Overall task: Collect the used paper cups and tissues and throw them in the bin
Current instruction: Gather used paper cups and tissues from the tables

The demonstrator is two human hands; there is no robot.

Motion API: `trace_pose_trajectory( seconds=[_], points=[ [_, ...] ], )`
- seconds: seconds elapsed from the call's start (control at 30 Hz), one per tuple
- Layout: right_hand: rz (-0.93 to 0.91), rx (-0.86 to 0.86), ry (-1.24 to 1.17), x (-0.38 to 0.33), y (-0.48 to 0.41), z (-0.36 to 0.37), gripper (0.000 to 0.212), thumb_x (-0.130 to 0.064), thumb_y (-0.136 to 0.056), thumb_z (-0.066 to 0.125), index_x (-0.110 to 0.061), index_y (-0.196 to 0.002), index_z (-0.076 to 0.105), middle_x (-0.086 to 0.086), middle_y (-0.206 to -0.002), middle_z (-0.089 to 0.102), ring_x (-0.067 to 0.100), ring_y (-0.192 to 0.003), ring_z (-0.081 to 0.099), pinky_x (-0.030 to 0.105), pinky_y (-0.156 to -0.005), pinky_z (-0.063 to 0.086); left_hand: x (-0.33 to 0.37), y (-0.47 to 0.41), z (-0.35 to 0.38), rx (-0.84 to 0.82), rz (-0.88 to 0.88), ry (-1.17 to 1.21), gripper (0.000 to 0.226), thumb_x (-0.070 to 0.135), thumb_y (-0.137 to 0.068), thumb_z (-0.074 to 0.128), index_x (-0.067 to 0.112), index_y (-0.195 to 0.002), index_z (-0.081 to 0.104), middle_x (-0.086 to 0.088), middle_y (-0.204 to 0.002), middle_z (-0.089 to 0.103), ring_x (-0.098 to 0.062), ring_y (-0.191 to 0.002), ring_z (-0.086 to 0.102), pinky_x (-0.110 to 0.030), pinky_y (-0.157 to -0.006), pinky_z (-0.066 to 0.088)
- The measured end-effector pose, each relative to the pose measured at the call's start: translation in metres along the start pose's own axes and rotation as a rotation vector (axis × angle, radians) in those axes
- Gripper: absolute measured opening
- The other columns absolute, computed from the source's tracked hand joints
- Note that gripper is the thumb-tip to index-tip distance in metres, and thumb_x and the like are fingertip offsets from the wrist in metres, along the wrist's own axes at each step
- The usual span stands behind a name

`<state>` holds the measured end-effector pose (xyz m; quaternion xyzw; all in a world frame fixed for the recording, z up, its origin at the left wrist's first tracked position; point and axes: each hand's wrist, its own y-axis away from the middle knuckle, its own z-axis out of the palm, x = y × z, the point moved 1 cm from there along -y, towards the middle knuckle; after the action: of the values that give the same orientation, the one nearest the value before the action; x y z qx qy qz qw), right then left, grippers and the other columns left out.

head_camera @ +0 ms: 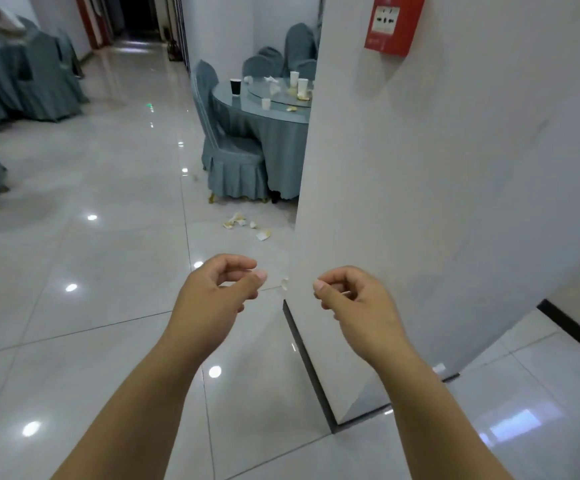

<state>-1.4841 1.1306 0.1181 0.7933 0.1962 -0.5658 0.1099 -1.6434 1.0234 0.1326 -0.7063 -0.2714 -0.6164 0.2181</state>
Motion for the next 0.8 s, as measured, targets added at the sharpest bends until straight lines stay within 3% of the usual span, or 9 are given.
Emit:
trace_pose_trajectory(
  seconds=[0.27, 0.57, 0.8],
  points=[
    [-0.045, -0.154, 0.018, -0.008, -0.159, 0.09, 0.005, -0.03, -0.085, 0.066, -0.026, -0.081, 0.066, -0.005, -0.081, 0.068, 0.015, -0.079, 0.064, 0.028, -0.068, 0.052, -0.02, -0.15, -0.051, 0.163, -0.045, -0.006, 0.009, 0.022, -0.085, 0.068, 0.021, -0.093, 0.065, -0.006, -0.092, 0.071, -0.02, -0.082, 0.07, -0.042, -0.08, 0.055],
    [-0.103, -0.113, 0.062, -0.036, -0.335, 0.188, 0.004, -0.032, -0.089, 0.062, -0.029, -0.086, 0.063, -0.011, -0.083, 0.067, 0.008, -0.081, 0.063, 0.022, -0.07, 0.05, -0.016, -0.363, -0.098, 0.074, 0.026, -0.056, 0.009, 0.027, -0.086, 0.066, 0.025, -0.095, 0.063, -0.002, -0.095, 0.07, -0.016, -0.083, 0.069, -0.038, -0.079, 0.057],
    [0.029, -0.053, 0.059, -0.04, -0.452, 0.221, 0.004, -0.033, -0.088, 0.063, -0.029, -0.086, 0.064, -0.01, -0.085, 0.067, 0.009, -0.083, 0.063, 0.025, -0.071, 0.051, -0.016, -0.501, -0.093, -0.022, 0.024, -0.035, 0.012, 0.028, -0.086, 0.065, 0.025, -0.098, 0.063, 0.0, -0.096, 0.07, -0.013, -0.083, 0.069, -0.032, -0.076, 0.057]
  ],
)
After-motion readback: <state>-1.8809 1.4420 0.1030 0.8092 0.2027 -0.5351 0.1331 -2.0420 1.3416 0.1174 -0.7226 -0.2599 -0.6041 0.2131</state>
